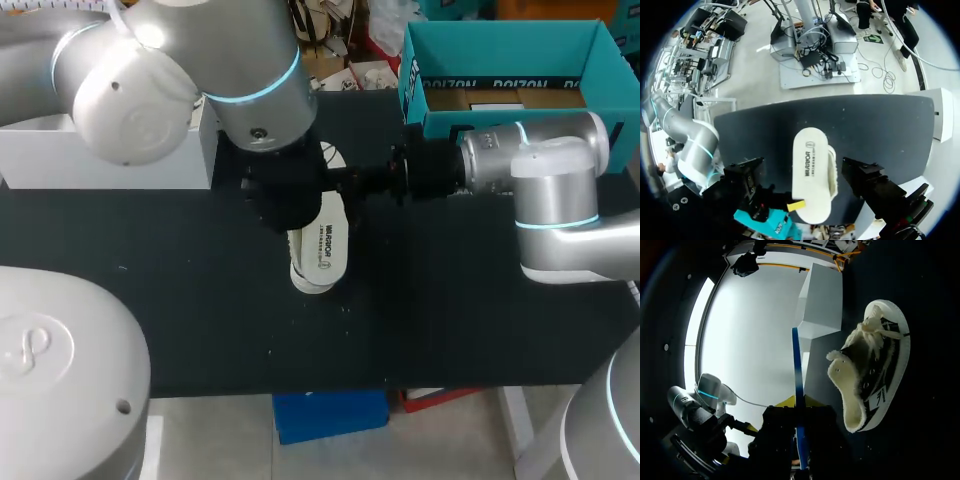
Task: Take the shoe out of the shoebox, open the shoe tongue, remove and reinsert the insole, then place the shoe into the shoebox
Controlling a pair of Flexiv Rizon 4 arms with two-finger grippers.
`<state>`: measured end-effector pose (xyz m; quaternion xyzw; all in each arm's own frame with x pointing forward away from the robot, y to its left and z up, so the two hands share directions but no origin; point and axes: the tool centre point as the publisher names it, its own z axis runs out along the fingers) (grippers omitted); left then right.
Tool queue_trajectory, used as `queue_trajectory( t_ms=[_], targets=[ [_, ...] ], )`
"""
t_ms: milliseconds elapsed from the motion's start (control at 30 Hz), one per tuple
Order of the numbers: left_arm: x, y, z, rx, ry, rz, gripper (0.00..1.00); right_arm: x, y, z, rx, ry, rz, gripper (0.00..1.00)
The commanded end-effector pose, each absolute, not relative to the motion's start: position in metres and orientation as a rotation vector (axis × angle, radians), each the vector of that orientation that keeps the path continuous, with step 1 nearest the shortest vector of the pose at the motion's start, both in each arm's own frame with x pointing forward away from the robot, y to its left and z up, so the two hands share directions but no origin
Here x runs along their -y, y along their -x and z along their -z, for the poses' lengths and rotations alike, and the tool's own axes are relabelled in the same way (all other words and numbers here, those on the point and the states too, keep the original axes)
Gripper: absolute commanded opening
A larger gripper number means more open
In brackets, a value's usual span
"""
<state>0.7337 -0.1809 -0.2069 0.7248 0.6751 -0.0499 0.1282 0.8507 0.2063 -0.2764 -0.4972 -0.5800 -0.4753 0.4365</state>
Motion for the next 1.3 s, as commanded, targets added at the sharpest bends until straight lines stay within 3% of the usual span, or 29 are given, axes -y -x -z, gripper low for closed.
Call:
queue_trajectory(
  t_ms=[33,1300],
  targets=[
    [0.188,-0.744,0.211,-1.969,-2.122,0.139,1.00,-0.207,-0.851,0.276,1.444,1.238,1.179,0.00],
    [0.186,-0.932,0.213,-2.002,-2.085,0.037,1.00,-0.207,-0.851,0.276,1.444,1.238,1.179,0.00]
  ],
)
